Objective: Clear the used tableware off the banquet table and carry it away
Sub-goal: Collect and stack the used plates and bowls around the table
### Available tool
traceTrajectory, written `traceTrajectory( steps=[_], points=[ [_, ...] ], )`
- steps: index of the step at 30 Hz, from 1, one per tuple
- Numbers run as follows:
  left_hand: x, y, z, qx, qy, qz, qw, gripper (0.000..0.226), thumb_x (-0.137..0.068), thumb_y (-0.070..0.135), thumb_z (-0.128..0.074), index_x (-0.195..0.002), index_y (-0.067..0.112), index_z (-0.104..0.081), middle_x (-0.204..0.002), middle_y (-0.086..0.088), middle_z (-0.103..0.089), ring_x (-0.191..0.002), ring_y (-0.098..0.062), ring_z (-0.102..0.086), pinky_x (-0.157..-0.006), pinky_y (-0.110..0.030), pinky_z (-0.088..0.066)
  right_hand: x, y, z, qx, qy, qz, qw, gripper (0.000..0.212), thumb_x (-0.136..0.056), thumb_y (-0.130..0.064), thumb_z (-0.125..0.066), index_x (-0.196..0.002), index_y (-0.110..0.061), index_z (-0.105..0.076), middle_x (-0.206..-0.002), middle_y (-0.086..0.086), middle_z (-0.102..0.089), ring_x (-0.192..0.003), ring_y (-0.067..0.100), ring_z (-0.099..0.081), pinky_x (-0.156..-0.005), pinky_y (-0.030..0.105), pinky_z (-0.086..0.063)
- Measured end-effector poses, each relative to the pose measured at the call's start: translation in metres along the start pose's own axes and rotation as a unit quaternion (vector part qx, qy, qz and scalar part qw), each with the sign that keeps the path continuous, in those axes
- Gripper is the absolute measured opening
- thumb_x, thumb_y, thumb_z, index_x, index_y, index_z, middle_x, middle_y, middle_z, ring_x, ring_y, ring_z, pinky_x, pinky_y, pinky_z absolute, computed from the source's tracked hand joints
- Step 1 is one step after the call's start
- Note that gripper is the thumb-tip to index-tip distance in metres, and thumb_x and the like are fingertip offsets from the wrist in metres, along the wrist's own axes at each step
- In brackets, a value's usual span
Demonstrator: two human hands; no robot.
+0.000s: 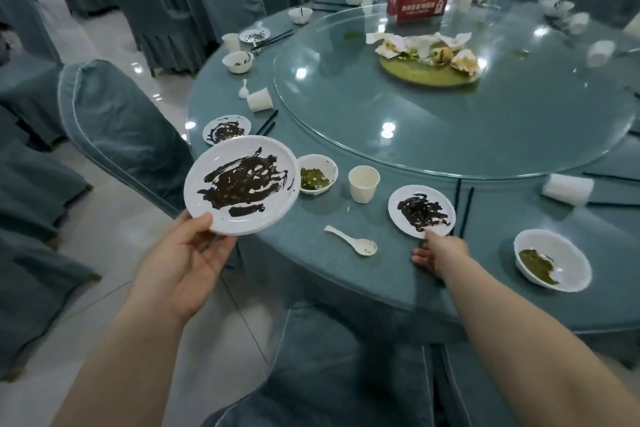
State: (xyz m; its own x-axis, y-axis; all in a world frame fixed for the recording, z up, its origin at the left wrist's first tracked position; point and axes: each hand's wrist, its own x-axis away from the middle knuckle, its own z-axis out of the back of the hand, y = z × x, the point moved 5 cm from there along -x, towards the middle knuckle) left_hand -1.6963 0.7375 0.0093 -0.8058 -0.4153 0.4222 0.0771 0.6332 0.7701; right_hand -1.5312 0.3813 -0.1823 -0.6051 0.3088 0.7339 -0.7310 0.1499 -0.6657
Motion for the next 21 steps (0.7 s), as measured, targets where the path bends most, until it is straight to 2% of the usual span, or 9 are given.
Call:
traceTrajectory(
  steps=[3,5,9,13,17,21],
  points=[
    [-0.011,-0.003,0.007,-0.019,-0.024,0.023,0.999,0.02,-0.095,0.006,-0.048,-0.098,0.019,-0.062,-0.077,0.003,-0.073,-0.065,-0.005,-0.07,-0.058,-0.019,-0.057,0.0,0.002,-0.004,-0.019,0.037,0.016,0.999,0.018,-0.09,-0.009,-0.053,-0.106,0.0,-0.053,-0.075,0.019,-0.065,-0.035,0.026,-0.059,-0.028,0.024,-0.044],
    [-0.014,-0.005,0.018,-0.027,-0.03,0.033,0.999,0.02,-0.095,0.006,-0.049,-0.097,0.021,-0.062,-0.076,0.004,-0.074,-0.066,-0.005,-0.07,-0.056,-0.019,-0.056,0.013,0.0,-0.003,-0.033,0.057,0.037,0.997,0.01,-0.088,-0.007,-0.052,-0.097,-0.003,-0.054,-0.07,0.016,-0.065,-0.029,0.021,-0.056,-0.031,0.022,-0.045],
    [-0.016,0.003,0.035,-0.028,-0.052,0.051,0.997,0.022,-0.094,0.004,-0.048,-0.101,0.019,-0.063,-0.079,0.002,-0.075,-0.069,-0.008,-0.071,-0.058,-0.021,-0.057,0.07,0.01,0.005,-0.058,0.061,0.112,0.99,0.01,-0.084,-0.007,-0.05,-0.078,-0.003,-0.057,-0.054,0.011,-0.061,-0.033,0.012,-0.056,-0.033,0.016,-0.039],
    [-0.02,0.022,0.053,-0.029,-0.06,0.065,0.996,0.023,-0.095,0.002,-0.047,-0.099,0.018,-0.062,-0.076,0.002,-0.075,-0.066,-0.009,-0.071,-0.057,-0.022,-0.058,0.15,0.026,-0.01,-0.052,0.005,0.165,0.985,0.011,-0.087,-0.008,-0.055,-0.076,-0.005,-0.056,-0.052,0.007,-0.062,-0.037,0.012,-0.055,-0.034,0.016,-0.037],
    [-0.018,0.041,0.081,-0.037,-0.064,0.075,0.994,0.025,-0.095,0.001,-0.047,-0.1,0.02,-0.064,-0.081,0.001,-0.074,-0.071,-0.011,-0.07,-0.057,-0.022,-0.057,0.222,0.052,-0.062,0.0,-0.084,0.174,0.981,0.015,-0.09,-0.013,-0.057,-0.076,-0.008,-0.055,-0.051,0.005,-0.062,-0.039,0.014,-0.053,-0.034,0.019,-0.035],
    [-0.021,0.063,0.118,-0.047,-0.063,0.072,0.994,0.028,-0.095,0.0,-0.047,-0.099,0.021,-0.064,-0.077,0.003,-0.075,-0.066,-0.009,-0.07,-0.057,-0.023,-0.058,0.277,0.054,-0.118,0.022,-0.15,0.209,0.966,0.017,-0.092,-0.017,-0.055,-0.077,-0.01,-0.054,-0.051,0.004,-0.062,-0.039,0.014,-0.053,-0.034,0.018,-0.034]
  ],
)
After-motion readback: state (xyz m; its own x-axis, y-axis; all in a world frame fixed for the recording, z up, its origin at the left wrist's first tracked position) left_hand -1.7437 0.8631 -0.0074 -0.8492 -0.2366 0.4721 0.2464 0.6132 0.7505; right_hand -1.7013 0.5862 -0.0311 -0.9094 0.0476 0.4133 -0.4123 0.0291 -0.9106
